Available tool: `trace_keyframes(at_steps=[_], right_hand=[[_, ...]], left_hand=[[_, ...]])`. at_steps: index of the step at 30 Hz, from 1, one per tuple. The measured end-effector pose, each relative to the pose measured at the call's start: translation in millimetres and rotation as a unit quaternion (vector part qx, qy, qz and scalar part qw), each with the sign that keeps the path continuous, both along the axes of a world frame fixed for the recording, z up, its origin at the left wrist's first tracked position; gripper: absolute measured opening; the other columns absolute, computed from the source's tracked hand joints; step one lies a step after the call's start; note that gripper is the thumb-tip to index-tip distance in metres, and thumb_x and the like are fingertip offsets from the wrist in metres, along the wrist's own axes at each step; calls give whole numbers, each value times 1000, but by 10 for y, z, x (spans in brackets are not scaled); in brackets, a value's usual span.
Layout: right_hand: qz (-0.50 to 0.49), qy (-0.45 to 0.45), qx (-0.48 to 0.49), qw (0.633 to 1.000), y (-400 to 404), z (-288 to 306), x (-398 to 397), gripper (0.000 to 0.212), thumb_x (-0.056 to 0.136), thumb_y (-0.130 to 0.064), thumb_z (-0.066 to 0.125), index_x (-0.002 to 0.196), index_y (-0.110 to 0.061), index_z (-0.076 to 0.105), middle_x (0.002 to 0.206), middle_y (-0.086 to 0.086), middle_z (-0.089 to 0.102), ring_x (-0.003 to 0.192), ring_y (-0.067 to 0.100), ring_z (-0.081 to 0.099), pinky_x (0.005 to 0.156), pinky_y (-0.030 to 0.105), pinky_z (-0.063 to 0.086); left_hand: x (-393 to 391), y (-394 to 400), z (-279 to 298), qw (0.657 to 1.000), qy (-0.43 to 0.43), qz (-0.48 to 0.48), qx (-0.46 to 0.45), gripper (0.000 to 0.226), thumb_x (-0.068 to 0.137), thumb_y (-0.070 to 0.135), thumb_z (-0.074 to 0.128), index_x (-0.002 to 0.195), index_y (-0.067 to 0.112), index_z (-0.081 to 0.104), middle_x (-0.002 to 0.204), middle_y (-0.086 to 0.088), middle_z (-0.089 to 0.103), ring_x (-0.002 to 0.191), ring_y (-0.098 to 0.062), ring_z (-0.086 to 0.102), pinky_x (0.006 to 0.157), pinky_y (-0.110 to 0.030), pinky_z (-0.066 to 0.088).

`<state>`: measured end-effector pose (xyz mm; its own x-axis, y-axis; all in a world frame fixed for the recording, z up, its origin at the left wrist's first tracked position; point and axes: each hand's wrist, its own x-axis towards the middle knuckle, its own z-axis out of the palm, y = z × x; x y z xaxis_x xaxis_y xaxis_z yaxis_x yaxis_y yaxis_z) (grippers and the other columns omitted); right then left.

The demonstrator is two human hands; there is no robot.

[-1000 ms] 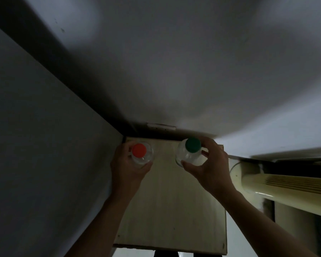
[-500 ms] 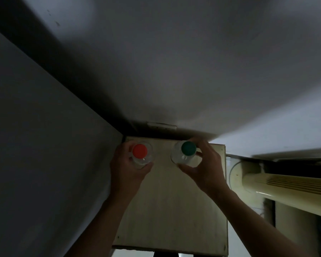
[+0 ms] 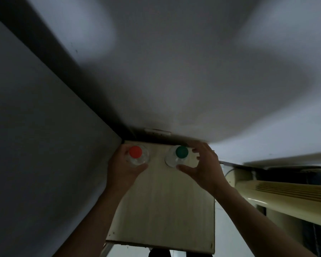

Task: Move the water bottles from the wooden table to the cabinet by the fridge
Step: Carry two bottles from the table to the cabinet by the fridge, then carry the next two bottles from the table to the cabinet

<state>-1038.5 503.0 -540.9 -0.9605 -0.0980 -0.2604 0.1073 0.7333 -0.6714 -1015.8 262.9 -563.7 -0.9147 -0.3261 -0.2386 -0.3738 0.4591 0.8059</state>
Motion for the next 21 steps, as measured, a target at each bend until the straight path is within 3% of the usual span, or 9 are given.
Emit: trace_keyframes(at_steps=[2, 4, 6, 9, 11, 15, 21], right_hand=[[26, 1, 5, 1000, 40, 170, -43, 70, 72, -46, 80, 132, -28, 50, 131, -5, 54, 114, 11, 51, 95, 31, 48], [62, -2, 23, 998, 51, 367, -84, 61, 77, -52, 73, 129, -30, 51, 129, -5, 55, 113, 8, 50, 92, 24, 42], [85, 9, 34, 996, 64, 614, -101, 52, 82, -53, 68, 126, -30, 52, 126, -6, 55, 110, 7, 49, 86, 18, 35], [74, 38, 17, 996, 104, 1091, -92, 52, 84, -50, 66, 129, -29, 52, 128, -5, 53, 111, 9, 49, 89, 23, 37], [77, 58, 20, 995, 153, 1395, -72, 53, 86, -52, 62, 132, -28, 51, 134, -4, 53, 117, 11, 49, 96, 27, 39], [111, 76, 51, 990, 267, 1955, -3, 55, 90, -59, 52, 136, -29, 49, 142, -3, 49, 128, 14, 45, 101, 26, 32], [147, 93, 83, 981, 375, 2764, 179, 57, 90, -63, 45, 137, -31, 46, 147, 2, 45, 134, 21, 40, 109, 42, 37]], left_hand=[[21, -3, 183, 1000, -4, 1, 8, 65, 41, 50, 82, 100, 38, 58, 99, 13, 68, 95, -16, 66, 85, -44, 56], [44, -13, 392, 1000, 0, -13, 3, 73, 42, 54, 79, 109, 34, 59, 108, 7, 68, 101, -17, 66, 89, -47, 54], [74, -29, 634, 1000, 5, -27, -10, 82, 45, 54, 80, 120, 31, 57, 117, 5, 67, 109, -15, 64, 93, -46, 53], [101, -57, 1042, 998, 24, -33, -39, 79, 58, 38, 90, 128, 27, 57, 124, 1, 64, 113, -14, 60, 96, -38, 51], [107, -76, 1293, 996, 37, -36, -68, 72, 63, 33, 91, 128, 23, 59, 124, -2, 64, 113, -17, 59, 95, -33, 49], [185, -48, 1836, 993, 37, -45, -106, 72, 62, 50, 80, 124, 19, 61, 120, -6, 64, 112, -24, 57, 94, -38, 48], [396, 131, 2620, 986, 53, -58, -149, 51, 78, 35, 78, 124, 17, 63, 123, -5, 63, 115, -25, 57, 96, -35, 46]])
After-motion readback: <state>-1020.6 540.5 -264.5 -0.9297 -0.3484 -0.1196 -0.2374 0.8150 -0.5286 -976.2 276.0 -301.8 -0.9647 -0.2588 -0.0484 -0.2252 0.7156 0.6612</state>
